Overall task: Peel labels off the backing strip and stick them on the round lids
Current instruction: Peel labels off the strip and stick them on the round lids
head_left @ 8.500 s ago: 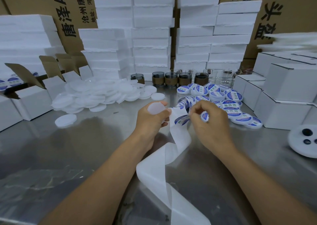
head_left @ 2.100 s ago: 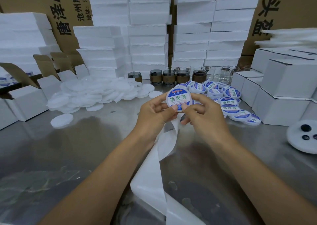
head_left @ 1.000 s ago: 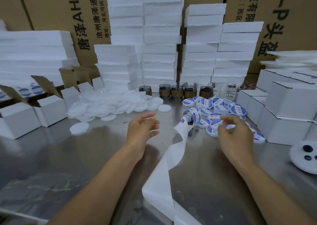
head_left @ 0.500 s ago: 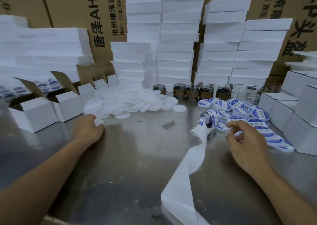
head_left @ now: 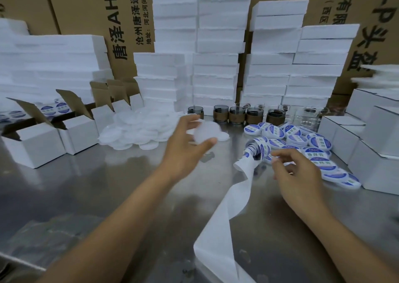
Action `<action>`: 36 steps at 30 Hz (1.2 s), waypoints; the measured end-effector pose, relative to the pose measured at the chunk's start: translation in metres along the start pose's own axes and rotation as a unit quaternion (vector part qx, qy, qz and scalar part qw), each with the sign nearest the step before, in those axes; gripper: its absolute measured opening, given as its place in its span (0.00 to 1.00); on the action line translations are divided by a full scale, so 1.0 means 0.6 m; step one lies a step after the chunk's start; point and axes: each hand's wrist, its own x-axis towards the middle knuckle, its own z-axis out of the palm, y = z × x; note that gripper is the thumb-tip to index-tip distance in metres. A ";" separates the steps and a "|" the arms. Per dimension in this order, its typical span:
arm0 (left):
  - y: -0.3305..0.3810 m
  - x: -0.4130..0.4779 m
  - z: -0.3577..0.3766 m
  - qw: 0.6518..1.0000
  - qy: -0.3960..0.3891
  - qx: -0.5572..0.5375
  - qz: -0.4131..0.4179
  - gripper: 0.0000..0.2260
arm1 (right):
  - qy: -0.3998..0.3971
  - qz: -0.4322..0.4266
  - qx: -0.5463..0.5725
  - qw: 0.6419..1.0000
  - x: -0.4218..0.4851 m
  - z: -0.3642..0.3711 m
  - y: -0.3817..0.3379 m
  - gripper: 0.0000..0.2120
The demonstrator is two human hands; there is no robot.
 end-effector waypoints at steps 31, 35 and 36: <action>0.005 -0.007 0.095 0.876 -0.006 -0.446 -0.182 0.09 | -0.029 0.044 0.075 0.996 -0.002 0.019 -0.002 0.05; -0.010 -0.005 0.094 0.888 0.034 -0.386 -0.246 0.09 | -0.117 -0.004 -0.020 0.993 -0.003 0.022 0.020 0.16; -0.013 -0.006 0.096 0.894 0.032 -0.367 -0.256 0.09 | -0.146 -0.001 -0.034 0.989 -0.001 0.022 0.022 0.19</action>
